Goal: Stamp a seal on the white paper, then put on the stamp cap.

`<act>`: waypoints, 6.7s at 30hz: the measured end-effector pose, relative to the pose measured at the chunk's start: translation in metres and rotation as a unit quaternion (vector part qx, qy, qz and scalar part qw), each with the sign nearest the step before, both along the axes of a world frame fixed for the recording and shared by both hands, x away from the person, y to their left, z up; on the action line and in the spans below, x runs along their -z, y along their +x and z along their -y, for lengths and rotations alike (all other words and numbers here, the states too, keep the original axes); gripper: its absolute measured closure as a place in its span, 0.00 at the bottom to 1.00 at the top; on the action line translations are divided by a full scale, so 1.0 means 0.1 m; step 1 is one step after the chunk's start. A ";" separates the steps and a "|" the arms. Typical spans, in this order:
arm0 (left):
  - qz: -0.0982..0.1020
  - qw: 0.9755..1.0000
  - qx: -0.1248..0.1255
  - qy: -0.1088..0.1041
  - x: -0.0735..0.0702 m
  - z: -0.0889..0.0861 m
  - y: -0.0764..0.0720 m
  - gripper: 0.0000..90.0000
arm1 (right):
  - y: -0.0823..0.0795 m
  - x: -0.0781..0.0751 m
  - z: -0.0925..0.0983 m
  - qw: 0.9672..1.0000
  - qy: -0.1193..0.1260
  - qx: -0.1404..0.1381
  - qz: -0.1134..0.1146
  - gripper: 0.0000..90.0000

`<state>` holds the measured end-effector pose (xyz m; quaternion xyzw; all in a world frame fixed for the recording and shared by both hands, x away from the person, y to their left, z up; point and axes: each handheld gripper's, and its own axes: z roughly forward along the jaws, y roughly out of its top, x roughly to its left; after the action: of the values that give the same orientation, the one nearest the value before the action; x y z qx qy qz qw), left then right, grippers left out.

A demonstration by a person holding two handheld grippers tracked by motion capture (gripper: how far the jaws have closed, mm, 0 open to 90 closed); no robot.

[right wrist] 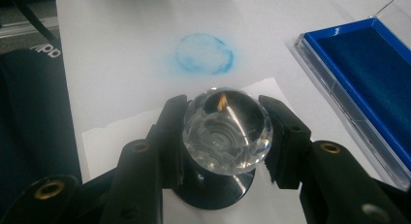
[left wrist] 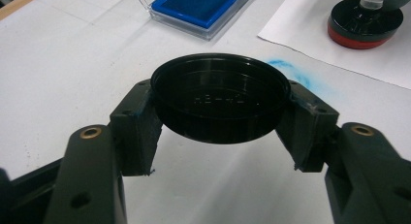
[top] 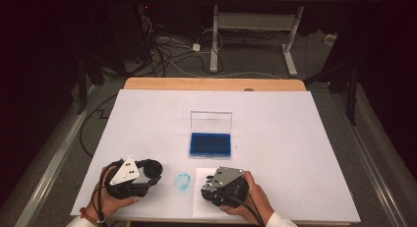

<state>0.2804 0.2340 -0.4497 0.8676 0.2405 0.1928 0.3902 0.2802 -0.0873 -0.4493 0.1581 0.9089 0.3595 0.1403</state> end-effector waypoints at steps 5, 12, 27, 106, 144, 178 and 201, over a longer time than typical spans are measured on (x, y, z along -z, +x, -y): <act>-0.001 1.000 0.002 -0.001 0.00 0.02 0.01 0.41 | -0.01 0.00 0.01 1.000 -0.001 0.003 -0.001 0.63; -0.001 1.000 0.000 -0.003 0.00 0.00 0.00 0.41 | -0.01 0.01 0.01 1.000 -0.002 0.002 0.001 0.63; 0.002 1.000 0.002 0.000 -0.01 0.01 0.01 0.41 | 0.03 0.00 0.05 1.000 0.017 0.003 -0.014 0.63; -0.012 0.999 0.046 -0.006 0.04 0.32 -0.03 0.41 | 0.08 -0.74 0.59 0.986 0.146 0.060 0.048 0.63; -0.017 0.998 0.064 -0.018 0.02 0.42 -0.01 0.41 | 0.10 -0.75 0.54 0.987 0.148 0.052 0.041 0.63; -0.015 0.992 0.115 -0.054 -0.07 1.05 0.10 0.41 | 0.10 -1.06 0.32 0.977 0.202 0.029 0.065 0.63; -0.008 0.989 0.114 -0.096 -0.20 1.09 0.07 0.41 | 0.08 -0.90 0.11 0.981 0.188 0.009 0.044 0.63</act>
<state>0.2871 0.1253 -0.4301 0.8494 0.1607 0.1165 0.4890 0.2884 -0.0979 -0.3588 0.1736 0.8168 0.5290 0.1514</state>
